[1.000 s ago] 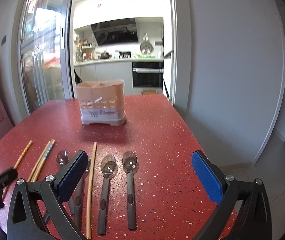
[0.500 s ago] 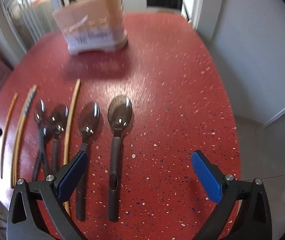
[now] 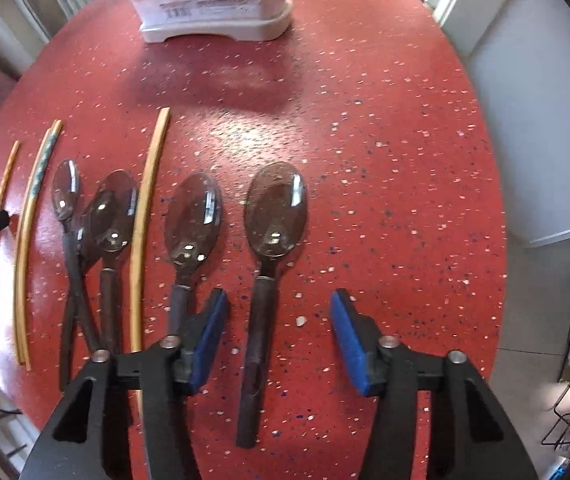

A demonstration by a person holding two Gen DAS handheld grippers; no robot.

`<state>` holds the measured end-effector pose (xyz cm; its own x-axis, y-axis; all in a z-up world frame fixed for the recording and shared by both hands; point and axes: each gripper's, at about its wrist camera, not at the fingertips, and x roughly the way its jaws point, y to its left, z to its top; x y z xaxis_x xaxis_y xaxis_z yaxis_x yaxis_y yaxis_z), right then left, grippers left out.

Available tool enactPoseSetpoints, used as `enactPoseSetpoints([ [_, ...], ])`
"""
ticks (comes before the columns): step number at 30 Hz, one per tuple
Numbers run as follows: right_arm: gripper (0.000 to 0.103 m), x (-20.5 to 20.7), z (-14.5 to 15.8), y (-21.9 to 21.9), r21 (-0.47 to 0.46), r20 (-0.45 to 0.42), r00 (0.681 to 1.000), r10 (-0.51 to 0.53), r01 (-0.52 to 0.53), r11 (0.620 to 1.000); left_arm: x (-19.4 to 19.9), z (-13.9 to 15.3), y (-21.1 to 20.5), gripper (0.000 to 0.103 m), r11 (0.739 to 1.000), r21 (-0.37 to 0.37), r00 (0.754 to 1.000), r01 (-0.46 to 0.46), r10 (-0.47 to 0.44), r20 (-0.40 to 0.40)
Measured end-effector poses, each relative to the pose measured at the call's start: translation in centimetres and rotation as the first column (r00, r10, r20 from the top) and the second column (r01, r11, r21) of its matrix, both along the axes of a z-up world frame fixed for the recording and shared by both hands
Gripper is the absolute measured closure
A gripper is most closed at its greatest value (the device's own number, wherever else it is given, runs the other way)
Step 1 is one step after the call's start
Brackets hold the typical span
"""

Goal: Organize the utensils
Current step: 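Grasp a dotted wooden chopstick with the left gripper while the right gripper grasps a spoon, then carry the chopstick and spoon to the caddy and drop them in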

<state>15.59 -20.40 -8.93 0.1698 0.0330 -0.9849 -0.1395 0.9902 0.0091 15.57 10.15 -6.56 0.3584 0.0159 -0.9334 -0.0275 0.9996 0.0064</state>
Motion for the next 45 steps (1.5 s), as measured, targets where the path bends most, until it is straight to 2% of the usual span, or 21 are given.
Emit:
enactPoseSetpoints([
  [1, 0.059, 0.8, -0.1, 0.4, -0.003, -0.007, 1.0, 0.001, -0.001, 1.0, 0.2, 0.1, -0.3, 0.049, 1.0, -0.009, 1.0, 0.023, -0.024, -0.007],
  [2, 0.063, 0.9, -0.1, 0.4, -0.003, -0.012, 1.0, 0.004, -0.004, 1.0, 0.2, 0.2, -0.6, 0.057, 0.999, -0.012, 0.999, 0.044, -0.044, -0.017],
  [3, 0.074, 1.2, 0.1, 0.6, -0.003, -0.018, 1.0, 0.013, -0.013, 1.0, 0.2, 0.3, -1.1, 0.066, 0.998, -0.01, 0.997, 0.068, -0.068, -0.027],
  [4, 0.085, 1.4, 0.2, 0.7, 0.001, -0.021, 1.0, 0.018, -0.018, 1.0, 0.2, 0.3, -1.4, 0.067, 0.997, -0.005, 0.996, 0.08, -0.081, -0.03],
  [5, 0.089, 1.6, 0.4, 0.8, 0.005, -0.023, 0.999, 0.029, -0.029, 1.0, 0.1, 0.4, -1.6, 0.067, 0.996, -0.004, 0.995, 0.093, -0.093, -0.029],
  [10, 0.09, 0.8, 0.4, 0.5, 0.044, 0.004, 0.999, 0.036, -0.036, 0.998, -0.9, 1.0, -1.5, 0.067, 0.995, -0.049, 0.995, 0.091, -0.09, 0.033],
  [14, 0.09, -0.2, 2.3, -1.0, 0.128, 0.089, 0.995, 0.048, -0.06, 0.99, -1.9, 3.4, -1.3, 0.067, 0.991, -0.11, 0.99, 0.078, -0.064, 0.125],
  [17, 0.09, -0.3, 4.9, -1.9, 0.216, 0.166, 0.985, 0.047, -0.083, 0.973, -2.2, 6.0, -1.1, 0.067, 0.984, -0.16, 0.978, 0.075, -0.041, 0.205],
  [23, 0.09, -0.8, 9.0, -2.3, 0.331, 0.288, 0.958, 0.013, -0.112, 0.937, -0.3, 12.3, -2.3, 0.067, 0.971, -0.216, 0.934, 0.104, -0.021, 0.357],
  [25, 0.09, 0.0, 10.8, -2.0, 0.352, 0.345, 0.939, -0.002, -0.128, 0.927, 0.8, 14.2, -2.9, 0.067, 0.966, -0.23, 0.914, 0.119, -0.016, 0.406],
  [26, 0.09, 0.6, 10.3, -1.5, 0.355, 0.362, 0.932, -0.004, -0.134, 0.925, 1.8, 15.4, -3.2, 0.067, 0.962, -0.241, 0.9, 0.128, -0.011, 0.436],
  [27, 0.09, 1.9, 11.8, -1.4, 0.363, 0.396, 0.918, -0.004, -0.153, 0.919, 2.4, 16.2, -3.5, 0.067, 0.959, -0.249, 0.891, 0.133, -0.006, 0.453],
  [28, 0.09, 1.8, 11.8, -1.1, 0.363, 0.407, 0.913, -0.004, -0.157, 0.919, 3.6, 17.1, -3.9, 0.067, 0.957, -0.255, 0.88, 0.14, -0.002, 0.475],
  [31, 0.09, 5.1, 13.8, -0.4, 0.376, 0.458, 0.889, -0.022, -0.171, 0.911, 6.8, 19.1, -5.0, 0.067, 0.951, -0.266, 0.859, 0.157, 0.002, 0.513],
  [34, 0.09, 7.8, 15.1, -0.2, 0.386, 0.497, 0.867, -0.042, -0.177, 0.905, 10.3, 20.3, -6.7, 0.067, 0.956, -0.242, 0.831, 0.168, -0.005, 0.557],
  [38, 0.09, 12.4, 16.3, 0.4, 0.385, 0.554, 0.831, -0.056, -0.197, 0.902, 16.2, 22.0, -8.2, 0.067, 0.947, -0.259, 0.795, 0.191, 0.005, 0.606],
  [43, 0.09, 16.6, 16.7, 1.9, 0.363, 0.611, 0.79, -0.051, -0.223, 0.905, 21.5, 22.2, -9.7, 0.067, 0.952, -0.243, 0.758, 0.188, 0.017, 0.651],
  [45, 0.09, 18.1, 16.2, 2.6, 0.344, 0.635, 0.771, -0.045, -0.23, 0.91, 23.4, 21.7, -10.2, 0.067, 0.955, -0.234, 0.733, 0.181, 0.028, 0.679],
])
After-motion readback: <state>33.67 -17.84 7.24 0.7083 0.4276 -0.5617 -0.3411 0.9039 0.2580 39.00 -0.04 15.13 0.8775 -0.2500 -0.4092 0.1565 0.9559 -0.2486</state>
